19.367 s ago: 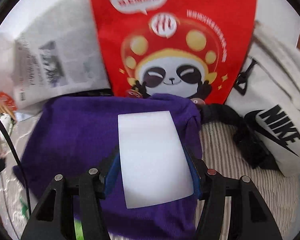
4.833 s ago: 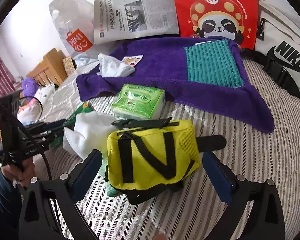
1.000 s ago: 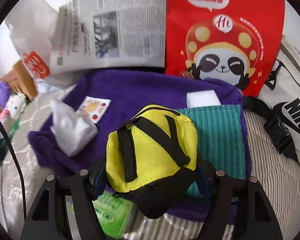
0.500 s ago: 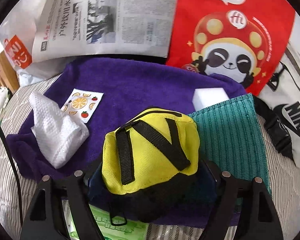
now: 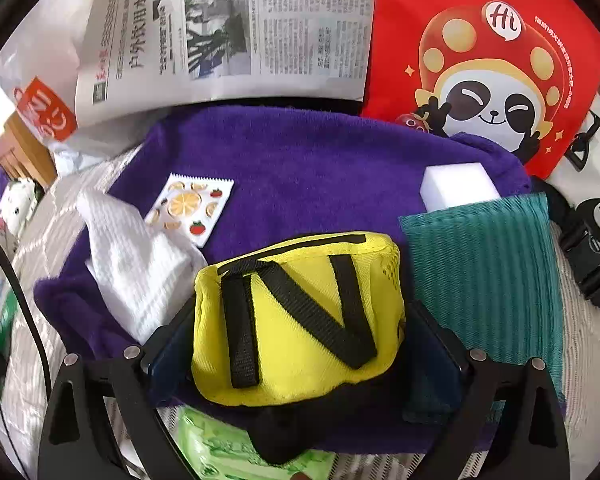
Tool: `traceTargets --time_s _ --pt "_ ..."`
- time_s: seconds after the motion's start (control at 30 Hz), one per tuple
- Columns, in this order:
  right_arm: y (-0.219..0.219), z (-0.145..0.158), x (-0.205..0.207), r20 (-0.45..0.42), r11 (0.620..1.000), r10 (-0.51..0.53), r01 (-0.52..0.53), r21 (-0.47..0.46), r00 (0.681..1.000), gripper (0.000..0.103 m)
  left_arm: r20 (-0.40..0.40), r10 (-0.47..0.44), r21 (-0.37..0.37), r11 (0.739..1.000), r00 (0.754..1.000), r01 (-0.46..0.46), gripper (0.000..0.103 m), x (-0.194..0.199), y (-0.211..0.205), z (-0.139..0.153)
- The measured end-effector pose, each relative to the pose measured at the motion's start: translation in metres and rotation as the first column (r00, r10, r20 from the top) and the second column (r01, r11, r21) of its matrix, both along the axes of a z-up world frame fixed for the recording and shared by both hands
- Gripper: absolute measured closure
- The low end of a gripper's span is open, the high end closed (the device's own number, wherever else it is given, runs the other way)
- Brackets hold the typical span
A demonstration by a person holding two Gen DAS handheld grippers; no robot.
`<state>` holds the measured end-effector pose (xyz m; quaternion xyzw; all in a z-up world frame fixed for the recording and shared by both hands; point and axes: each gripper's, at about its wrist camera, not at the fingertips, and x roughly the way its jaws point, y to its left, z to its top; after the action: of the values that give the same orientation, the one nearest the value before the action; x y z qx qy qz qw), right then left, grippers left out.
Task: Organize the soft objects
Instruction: 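Carry the yellow bag onto the purple towel and release it with the right tool, then lower the green snack packet onto the towel and open the left tool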
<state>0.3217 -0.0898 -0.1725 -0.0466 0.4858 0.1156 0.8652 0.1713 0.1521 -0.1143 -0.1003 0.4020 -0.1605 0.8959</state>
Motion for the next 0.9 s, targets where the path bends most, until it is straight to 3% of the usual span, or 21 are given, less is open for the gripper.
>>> traceTargets --time_s 0.57,0.9 --pt "0.0 0.007 0.003 -0.024 0.999 -0.021 0.022 0.026 0.999 0.0 0.003 -0.005 0.0 1.0 1.0 0.005 0.074 -0.004 -0.001 0.004" --pt "-0.02 0.042 -0.018 0.044 0.997 -0.013 0.009 0.078 0.999 0.0 -0.011 0.004 0.007 1.0 1.0 -0.003 0.074 0.004 -0.008 0.006"
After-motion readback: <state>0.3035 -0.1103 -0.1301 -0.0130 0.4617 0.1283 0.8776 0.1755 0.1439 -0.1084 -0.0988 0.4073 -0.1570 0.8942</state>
